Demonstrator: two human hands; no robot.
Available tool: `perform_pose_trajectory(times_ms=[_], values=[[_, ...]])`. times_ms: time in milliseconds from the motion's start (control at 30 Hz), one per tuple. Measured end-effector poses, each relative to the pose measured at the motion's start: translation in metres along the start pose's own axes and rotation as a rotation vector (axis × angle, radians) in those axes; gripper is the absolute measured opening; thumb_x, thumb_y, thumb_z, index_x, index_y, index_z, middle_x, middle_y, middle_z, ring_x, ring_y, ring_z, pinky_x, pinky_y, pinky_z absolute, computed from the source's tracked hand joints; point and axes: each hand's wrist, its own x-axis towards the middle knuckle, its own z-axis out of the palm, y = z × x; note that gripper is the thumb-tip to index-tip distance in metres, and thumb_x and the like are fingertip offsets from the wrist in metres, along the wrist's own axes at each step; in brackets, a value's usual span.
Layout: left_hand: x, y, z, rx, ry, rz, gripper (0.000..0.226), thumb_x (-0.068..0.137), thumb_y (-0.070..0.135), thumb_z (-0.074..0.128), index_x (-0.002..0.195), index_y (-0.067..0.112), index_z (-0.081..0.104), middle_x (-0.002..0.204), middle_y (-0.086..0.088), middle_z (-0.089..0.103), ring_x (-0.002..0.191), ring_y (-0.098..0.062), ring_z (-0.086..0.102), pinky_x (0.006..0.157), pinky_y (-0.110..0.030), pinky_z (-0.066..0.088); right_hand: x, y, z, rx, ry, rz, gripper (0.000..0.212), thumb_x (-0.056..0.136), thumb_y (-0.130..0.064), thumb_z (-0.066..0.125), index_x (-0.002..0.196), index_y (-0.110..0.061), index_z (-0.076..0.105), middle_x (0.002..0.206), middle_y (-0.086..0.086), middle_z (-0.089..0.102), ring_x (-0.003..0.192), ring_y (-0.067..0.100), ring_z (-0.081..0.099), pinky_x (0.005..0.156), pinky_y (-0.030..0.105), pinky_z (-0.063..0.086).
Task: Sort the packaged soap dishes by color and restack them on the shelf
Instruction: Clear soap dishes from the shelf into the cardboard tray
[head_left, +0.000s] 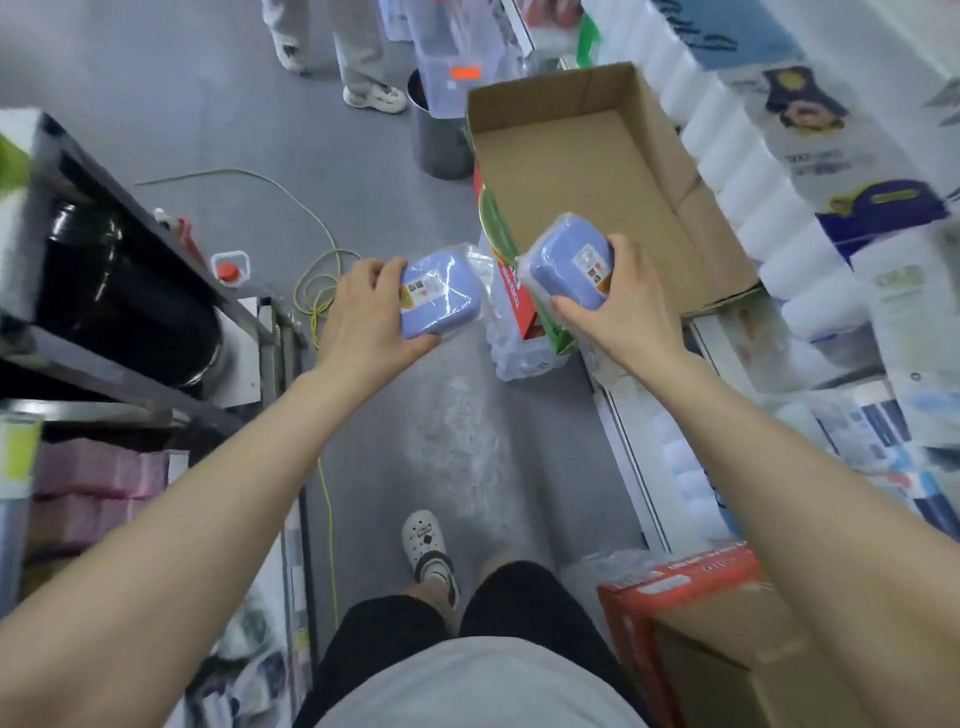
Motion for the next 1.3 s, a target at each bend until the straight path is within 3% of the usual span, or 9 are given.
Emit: perform_pose_trajectory(times_ms=[333,833,1067,1300], values=[[0.174,-0.027,-0.009,-0.005,-0.041,0.15,0.082,0.069,0.046,0.077,0.137,0.017,0.042,0.125,-0.01,0.045,0.112,-0.034,0.045,0.093,-0.042,0.043,0.131,-0.01,0.037,0.056,0.052,0.123,0.073,0.065,-0.062,0.066,0.118,-0.018,0.044,0.108,0.002,0.053,0.098,0.028,0.053,0.079,0.05,0.05],[0.439,-0.01,0.022,0.055,-0.204,0.375,0.084,0.069,0.045,0.078,0.139,0.015,0.042,0.127,-0.01,0.046,0.115,-0.035,0.046,0.093,-0.041,0.043,0.325,0.021,0.069,0.037,0.131,0.37,0.06,0.066,-0.057,0.071,0.106,-0.019,0.045,0.096,0.0,0.054,0.087,0.025,0.052,0.072,0.045,0.05],[0.553,0.005,0.063,0.119,-0.404,0.623,0.081,0.071,0.038,0.073,0.141,0.015,0.04,0.131,-0.01,0.043,0.116,-0.035,0.044,0.098,-0.041,0.041,0.357,0.036,0.09,0.074,0.234,0.675,0.067,0.071,-0.054,0.074,0.119,-0.019,0.045,0.108,0.0,0.051,0.096,0.026,0.052,0.078,0.041,0.049],[0.634,0.023,0.124,0.288,-0.584,1.004,0.08,0.07,0.044,0.075,0.136,0.012,0.045,0.127,-0.011,0.047,0.115,-0.034,0.048,0.098,-0.043,0.041,0.351,0.035,0.136,0.086,0.274,1.079,0.066,0.074,-0.046,0.076,0.121,-0.008,0.049,0.111,0.007,0.05,0.102,0.031,0.051,0.087,0.041,0.045]])
